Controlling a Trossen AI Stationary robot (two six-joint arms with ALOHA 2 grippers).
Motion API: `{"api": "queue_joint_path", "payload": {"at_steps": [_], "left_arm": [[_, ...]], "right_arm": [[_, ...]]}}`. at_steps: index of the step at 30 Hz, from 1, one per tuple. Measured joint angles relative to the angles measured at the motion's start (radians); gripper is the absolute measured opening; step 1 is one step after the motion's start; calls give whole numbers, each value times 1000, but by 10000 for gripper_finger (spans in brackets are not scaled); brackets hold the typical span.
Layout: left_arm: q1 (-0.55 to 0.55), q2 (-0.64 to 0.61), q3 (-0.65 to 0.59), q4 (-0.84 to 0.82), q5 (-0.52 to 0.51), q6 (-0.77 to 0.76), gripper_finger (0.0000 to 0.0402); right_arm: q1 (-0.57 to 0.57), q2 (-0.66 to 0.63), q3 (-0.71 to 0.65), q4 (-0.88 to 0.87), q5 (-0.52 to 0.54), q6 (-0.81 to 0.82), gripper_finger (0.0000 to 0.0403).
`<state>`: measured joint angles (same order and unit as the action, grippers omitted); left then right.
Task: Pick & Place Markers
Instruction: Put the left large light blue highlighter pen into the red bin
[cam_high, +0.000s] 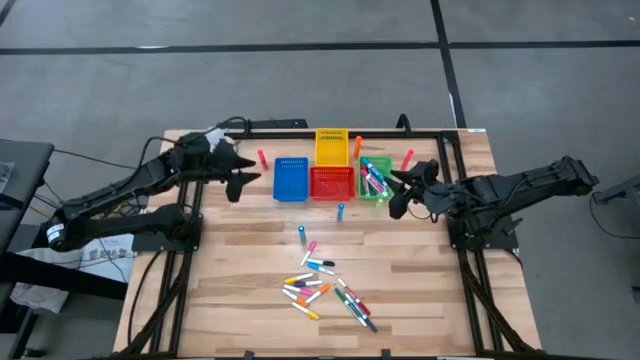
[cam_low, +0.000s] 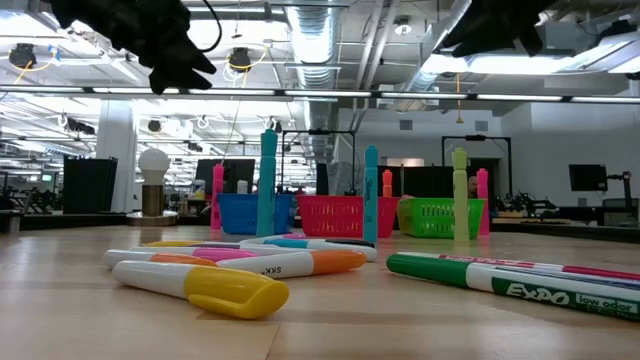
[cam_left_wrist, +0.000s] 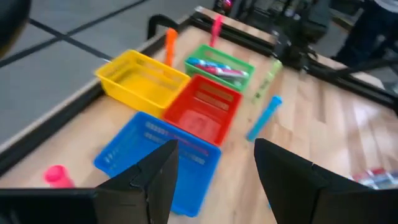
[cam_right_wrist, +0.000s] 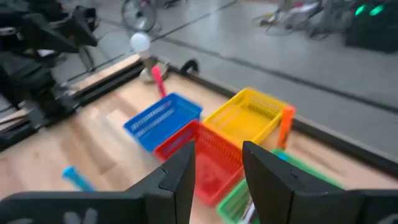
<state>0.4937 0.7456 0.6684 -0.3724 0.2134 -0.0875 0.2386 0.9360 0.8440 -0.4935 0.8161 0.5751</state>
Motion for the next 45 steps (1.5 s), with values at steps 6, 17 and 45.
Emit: {"api": "queue_joint_path", "payload": {"at_steps": [6, 17, 45], "left_arm": [[-156, -1, -58, 1, 19, 9, 210], [-328, 9, -146, 85, 16, 109, 210], [-568, 509, -273, 683, -225, 76, 210]], "right_arm": [[1, 0, 0, -1, -56, -17, 125], [4, 0, 0, -3, -58, -86, 125], [10, -1, 0, -30, -62, -115, 125]]}}
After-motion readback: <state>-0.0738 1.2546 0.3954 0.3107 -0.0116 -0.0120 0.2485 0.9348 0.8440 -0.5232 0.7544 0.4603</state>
